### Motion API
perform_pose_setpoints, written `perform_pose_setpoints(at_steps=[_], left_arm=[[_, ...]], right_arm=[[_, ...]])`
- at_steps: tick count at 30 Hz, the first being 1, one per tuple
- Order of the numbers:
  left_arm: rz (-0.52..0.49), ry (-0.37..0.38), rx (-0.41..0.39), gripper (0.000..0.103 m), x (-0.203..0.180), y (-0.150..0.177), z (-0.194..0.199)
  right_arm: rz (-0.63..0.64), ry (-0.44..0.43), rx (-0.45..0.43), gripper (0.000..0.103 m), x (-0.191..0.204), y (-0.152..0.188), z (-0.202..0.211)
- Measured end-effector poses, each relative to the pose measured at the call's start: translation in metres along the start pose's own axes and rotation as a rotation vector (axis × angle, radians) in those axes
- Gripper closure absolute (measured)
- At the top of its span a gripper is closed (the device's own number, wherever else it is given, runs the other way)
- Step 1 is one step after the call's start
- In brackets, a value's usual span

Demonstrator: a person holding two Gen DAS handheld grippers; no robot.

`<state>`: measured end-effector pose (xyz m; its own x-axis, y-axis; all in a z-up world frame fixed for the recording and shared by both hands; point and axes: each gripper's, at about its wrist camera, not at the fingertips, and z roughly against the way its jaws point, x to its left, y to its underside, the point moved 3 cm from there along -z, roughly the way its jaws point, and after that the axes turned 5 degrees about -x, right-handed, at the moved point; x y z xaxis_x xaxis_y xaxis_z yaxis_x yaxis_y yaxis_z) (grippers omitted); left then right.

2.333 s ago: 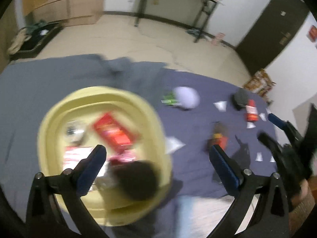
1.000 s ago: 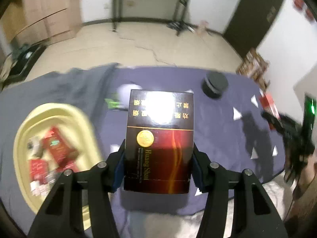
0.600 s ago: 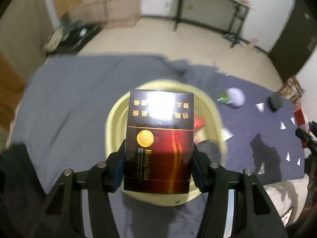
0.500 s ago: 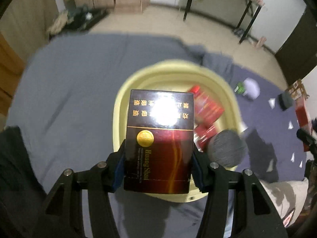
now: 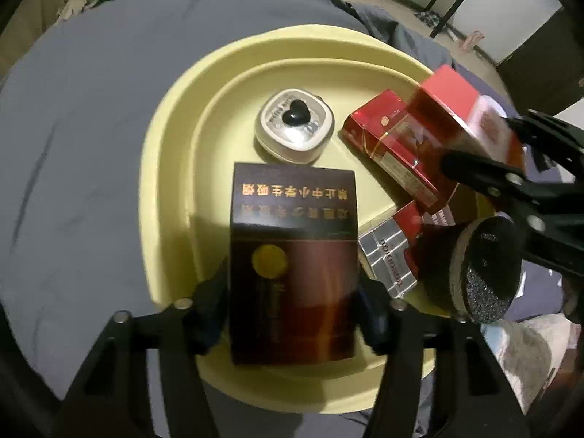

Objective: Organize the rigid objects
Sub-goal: 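Drop the Huang Shan box into the tray while right drops the red-and-white box there, then grasp the lavender plush ball with left gripper while right grasps a black foam pad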

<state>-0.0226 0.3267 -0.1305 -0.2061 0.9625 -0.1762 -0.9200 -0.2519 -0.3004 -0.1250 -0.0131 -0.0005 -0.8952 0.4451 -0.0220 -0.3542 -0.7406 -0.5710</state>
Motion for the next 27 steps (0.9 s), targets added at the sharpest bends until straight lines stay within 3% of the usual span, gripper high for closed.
perform_pose_setpoints(at_steps=[2,3,4,5,10,13,17,19,22,27], left_arm=[[0.013,0.023,-0.027,0.021,0.002,0.004,0.003],[0.017,0.043,-0.044,0.017,0.004,0.008,0.007],[0.017,0.06,-0.06,0.015,0.005,0.009,0.013],[0.013,0.067,-0.071,0.008,0.004,0.011,0.02],[0.009,0.064,-0.14,0.001,-0.003,0.003,0.062],[0.003,0.061,-0.204,0.0,-0.023,-0.013,0.09],[-0.086,0.057,-0.238,0.0,-0.083,-0.043,0.102],[-0.131,0.051,-0.248,0.0,-0.119,-0.059,0.096],[-0.194,0.047,-0.247,0.0,-0.171,-0.078,0.081],[-0.282,-0.043,-0.204,0.0,-0.243,-0.103,0.014]], right_arm=[[-0.013,0.01,0.001,0.047,0.003,-0.009,-0.013],[-0.034,0.008,-0.02,0.037,0.0,-0.01,-0.01],[-0.053,0.012,-0.051,0.013,-0.002,-0.008,-0.002],[-0.092,0.019,-0.102,0.001,-0.009,-0.007,0.011],[-0.27,0.039,-0.288,0.0,-0.062,0.025,0.092],[-0.343,0.186,-0.349,0.0,-0.115,0.066,0.135],[-0.457,0.41,-0.281,0.0,-0.19,0.138,0.164],[-0.485,0.487,-0.263,0.0,-0.215,0.168,0.171],[-0.536,0.499,-0.244,0.0,-0.242,0.199,0.169],[-0.552,0.566,-0.271,0.0,-0.274,0.222,0.134]])
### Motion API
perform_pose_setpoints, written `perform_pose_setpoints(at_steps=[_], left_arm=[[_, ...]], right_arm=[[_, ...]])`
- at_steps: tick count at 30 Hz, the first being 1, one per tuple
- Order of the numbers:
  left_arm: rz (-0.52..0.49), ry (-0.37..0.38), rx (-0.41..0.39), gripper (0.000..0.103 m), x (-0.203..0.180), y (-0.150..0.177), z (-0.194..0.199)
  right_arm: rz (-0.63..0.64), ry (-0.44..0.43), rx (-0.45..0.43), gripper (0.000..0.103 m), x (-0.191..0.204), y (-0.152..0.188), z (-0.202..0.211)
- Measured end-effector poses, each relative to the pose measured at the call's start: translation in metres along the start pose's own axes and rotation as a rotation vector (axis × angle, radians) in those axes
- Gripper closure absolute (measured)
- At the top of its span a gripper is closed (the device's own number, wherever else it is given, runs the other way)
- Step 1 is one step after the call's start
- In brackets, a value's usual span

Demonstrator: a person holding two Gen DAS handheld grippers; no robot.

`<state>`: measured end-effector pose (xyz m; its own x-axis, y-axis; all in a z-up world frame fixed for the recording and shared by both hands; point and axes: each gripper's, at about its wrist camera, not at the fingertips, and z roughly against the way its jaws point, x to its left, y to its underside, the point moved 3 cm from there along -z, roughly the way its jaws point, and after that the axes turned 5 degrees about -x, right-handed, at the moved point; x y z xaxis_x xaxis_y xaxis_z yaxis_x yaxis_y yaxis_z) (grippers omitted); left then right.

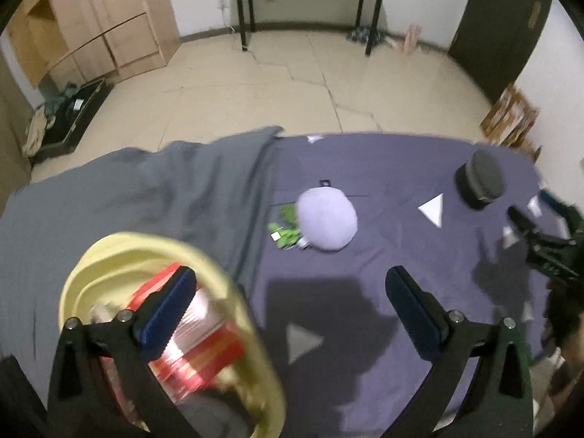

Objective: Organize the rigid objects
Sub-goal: 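Grasp the lavender plush ball with left gripper while right grasps a black foam pad, then place the plush ball in the tray while right sets the foam pad there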

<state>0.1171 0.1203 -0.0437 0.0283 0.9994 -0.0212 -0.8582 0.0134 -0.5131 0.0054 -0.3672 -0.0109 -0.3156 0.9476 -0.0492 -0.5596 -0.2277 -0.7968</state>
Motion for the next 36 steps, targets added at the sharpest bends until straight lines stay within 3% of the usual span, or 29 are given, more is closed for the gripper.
perform_pose_setpoints(at_steps=[5,10,11,12,13,14,15,17,24,31,36], left_arm=[[-0.043,-0.04,0.06,0.0,-0.032,-0.006,-0.067],[-0.038,-0.084,0.112,0.0,-0.037,-0.006,-0.117],[-0.028,-0.077,0.112,0.001,-0.036,-0.005,-0.12],[0.0,-0.058,0.092,0.007,-0.033,-0.005,-0.122],[0.02,-0.047,0.081,0.012,-0.03,-0.005,-0.121],[0.046,-0.024,0.073,0.023,-0.028,-0.005,-0.12],[0.054,-0.013,0.062,0.039,-0.027,-0.005,-0.116],[0.033,-0.008,0.045,0.051,-0.031,-0.006,-0.109],[0.051,0.079,0.067,0.054,-0.032,0.014,-0.068],[0.152,0.145,-0.021,0.054,-0.002,0.034,0.028],[0.184,0.112,-0.092,0.054,0.042,0.04,0.099]], right_arm=[[-0.044,-0.034,-0.039,0.0,-0.006,0.013,-0.052],[-0.012,-0.048,-0.072,0.002,0.003,0.006,-0.091],[-0.011,-0.067,-0.07,0.005,0.003,0.003,-0.096],[-0.014,-0.086,-0.068,0.026,0.004,0.004,-0.099],[-0.014,-0.113,-0.065,0.037,0.001,0.009,-0.105],[-0.008,-0.111,-0.063,0.038,0.001,0.009,-0.105],[-0.001,-0.117,-0.06,0.038,-0.001,0.012,-0.102],[0.018,-0.125,-0.05,0.038,-0.009,0.014,-0.092],[0.032,-0.18,-0.069,0.038,-0.039,0.026,-0.018],[0.126,-0.254,-0.073,0.039,-0.042,0.023,0.049],[0.165,-0.33,-0.112,0.039,-0.027,0.007,0.1]])
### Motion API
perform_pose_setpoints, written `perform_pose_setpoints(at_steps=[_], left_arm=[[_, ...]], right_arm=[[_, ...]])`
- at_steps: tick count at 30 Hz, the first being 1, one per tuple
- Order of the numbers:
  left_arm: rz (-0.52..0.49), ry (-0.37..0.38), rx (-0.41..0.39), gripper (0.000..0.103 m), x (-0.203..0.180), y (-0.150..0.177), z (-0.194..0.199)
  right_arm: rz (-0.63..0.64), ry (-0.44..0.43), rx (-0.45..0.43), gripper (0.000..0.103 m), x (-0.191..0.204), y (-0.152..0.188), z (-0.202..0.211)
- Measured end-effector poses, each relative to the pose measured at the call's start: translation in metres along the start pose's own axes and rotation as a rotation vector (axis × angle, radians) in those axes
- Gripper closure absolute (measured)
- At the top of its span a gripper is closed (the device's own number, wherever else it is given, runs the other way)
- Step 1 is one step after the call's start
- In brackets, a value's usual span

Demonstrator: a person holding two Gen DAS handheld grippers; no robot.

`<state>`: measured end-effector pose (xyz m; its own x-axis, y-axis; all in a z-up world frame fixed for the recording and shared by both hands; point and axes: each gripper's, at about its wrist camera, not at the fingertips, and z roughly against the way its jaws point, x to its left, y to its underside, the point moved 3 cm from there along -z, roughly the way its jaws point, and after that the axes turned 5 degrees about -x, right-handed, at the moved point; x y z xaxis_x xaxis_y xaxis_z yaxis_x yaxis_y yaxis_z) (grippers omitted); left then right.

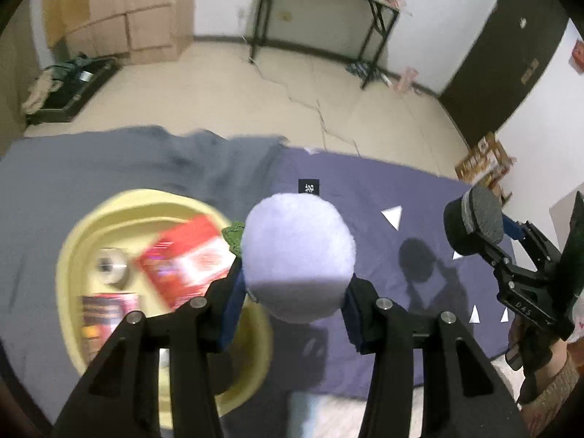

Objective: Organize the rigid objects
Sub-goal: 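Place the plush ball in the tray while right sets the foam pad there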

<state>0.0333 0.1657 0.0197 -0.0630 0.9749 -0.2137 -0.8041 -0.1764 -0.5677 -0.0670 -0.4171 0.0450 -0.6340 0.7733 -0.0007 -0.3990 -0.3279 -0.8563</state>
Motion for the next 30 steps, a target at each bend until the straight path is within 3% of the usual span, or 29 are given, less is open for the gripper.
perform_pose_setpoints(at_steps=[4,8,15,20,25,28,30], left_arm=[[0.05,-0.056,-0.04,0.054,0.054,0.001,0.049],[0.063,-0.115,-0.018,0.054,0.102,0.015,0.067],[0.097,-0.132,0.107,0.054,0.153,0.061,0.015],[0.15,-0.117,0.136,0.053,0.183,0.052,-0.019],[0.103,-0.095,0.18,0.048,0.191,0.043,-0.042],[0.113,-0.072,0.175,0.035,0.197,0.045,-0.047],[0.137,-0.05,0.136,0.012,0.203,0.048,-0.036]], right_arm=[[0.061,-0.074,0.0,0.039,0.044,-0.023,0.011],[0.082,-0.213,0.058,0.039,0.105,-0.04,0.001],[0.26,-0.321,0.185,0.039,0.193,-0.035,-0.048],[0.326,-0.317,0.235,0.039,0.204,-0.038,-0.094],[0.34,-0.332,0.252,0.038,0.204,-0.04,-0.113],[0.382,-0.33,0.261,0.036,0.206,-0.033,-0.113],[0.358,-0.341,0.237,0.03,0.204,-0.037,-0.103]])
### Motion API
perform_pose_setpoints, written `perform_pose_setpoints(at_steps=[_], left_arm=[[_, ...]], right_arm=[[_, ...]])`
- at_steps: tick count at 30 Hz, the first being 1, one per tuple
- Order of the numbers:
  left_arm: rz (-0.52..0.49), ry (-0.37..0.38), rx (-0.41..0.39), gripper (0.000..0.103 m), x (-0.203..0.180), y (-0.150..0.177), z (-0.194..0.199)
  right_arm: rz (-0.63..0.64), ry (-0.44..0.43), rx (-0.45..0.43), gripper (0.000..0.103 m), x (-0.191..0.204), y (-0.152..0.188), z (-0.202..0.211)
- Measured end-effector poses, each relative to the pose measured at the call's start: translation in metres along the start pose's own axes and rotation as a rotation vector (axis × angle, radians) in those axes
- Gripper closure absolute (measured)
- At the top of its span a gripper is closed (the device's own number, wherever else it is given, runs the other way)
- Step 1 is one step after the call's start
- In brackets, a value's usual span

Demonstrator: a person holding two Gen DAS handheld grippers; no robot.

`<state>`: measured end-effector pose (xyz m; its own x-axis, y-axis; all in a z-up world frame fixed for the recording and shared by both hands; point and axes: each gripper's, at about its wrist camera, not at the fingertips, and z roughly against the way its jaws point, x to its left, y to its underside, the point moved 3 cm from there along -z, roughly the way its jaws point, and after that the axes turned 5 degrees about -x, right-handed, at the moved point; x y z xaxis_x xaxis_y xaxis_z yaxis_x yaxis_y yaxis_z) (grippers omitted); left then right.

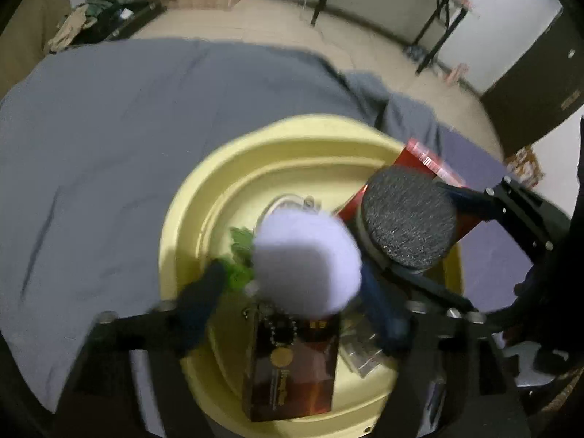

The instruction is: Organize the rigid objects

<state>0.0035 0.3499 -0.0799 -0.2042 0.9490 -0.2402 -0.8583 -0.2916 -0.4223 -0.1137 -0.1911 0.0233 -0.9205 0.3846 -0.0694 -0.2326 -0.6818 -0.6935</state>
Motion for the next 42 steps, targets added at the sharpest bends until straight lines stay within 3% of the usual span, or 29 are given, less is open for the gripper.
perform_pose_setpoints(at_steps=[2,4,7,10,11,13,15,17,19,21,22,26,27,31,38,42], left_arm=[[-0.024,-0.001,-0.083,0.003,-0.001,0.0,0.022],[-0.037,0.06,-0.175,0.0,-0.007,0.002,0.052],[-0.048,0.066,-0.256,0.0,-0.019,0.013,0.095],[-0.055,-0.005,-0.293,0.0,-0.036,0.044,0.117],[-0.046,-0.014,-0.303,0.0,-0.042,0.061,0.118],[-0.019,-0.027,-0.31,0.0,-0.052,0.095,0.111],[0.022,-0.042,-0.369,0.0,-0.058,0.138,0.1],[-0.001,-0.043,-0.43,0.0,-0.073,0.169,0.088],[0.013,-0.039,-0.378,0.0,-0.082,0.182,0.063],[0.049,-0.027,-0.242,0.0,-0.087,0.19,0.027],[0.05,-0.044,-0.213,0.0,-0.088,0.194,0.013],[0.137,-0.149,-0.253,0.0,-0.073,0.195,-0.009],[0.127,-0.187,-0.293,0.0,-0.073,0.192,-0.009],[0.073,-0.305,-0.308,0.0,-0.08,0.18,-0.025],[0.054,-0.326,-0.31,0.0,-0.083,0.169,-0.027],[0.064,-0.312,-0.314,0.0,-0.079,0.178,-0.03]], right_arm=[[-0.07,-0.041,-0.071,0.019,-0.006,-0.001,0.021],[-0.136,-0.074,-0.129,0.0,-0.02,0.004,0.049],[-0.175,-0.104,-0.217,0.0,-0.044,0.019,0.101],[-0.133,-0.07,-0.277,0.0,-0.06,0.048,0.136],[-0.109,-0.053,-0.272,0.0,-0.058,0.057,0.137],[-0.021,-0.012,-0.178,0.0,-0.068,0.095,0.13],[0.03,-0.011,-0.103,0.0,-0.072,0.125,0.12],[0.049,-0.023,-0.043,0.0,-0.076,0.156,0.11],[0.038,-0.046,-0.018,0.0,-0.077,0.174,0.103],[0.06,-0.068,0.004,0.0,-0.073,0.187,0.092],[0.077,-0.077,0.02,0.0,-0.07,0.19,0.085],[0.114,-0.123,0.018,0.0,-0.065,0.189,0.064],[0.125,-0.127,0.012,0.0,-0.063,0.189,0.06],[0.195,-0.093,-0.073,0.0,-0.052,0.188,0.042],[0.226,-0.059,-0.096,0.0,-0.044,0.2,0.034],[0.203,-0.087,-0.094,0.0,-0.045,0.201,0.033]])
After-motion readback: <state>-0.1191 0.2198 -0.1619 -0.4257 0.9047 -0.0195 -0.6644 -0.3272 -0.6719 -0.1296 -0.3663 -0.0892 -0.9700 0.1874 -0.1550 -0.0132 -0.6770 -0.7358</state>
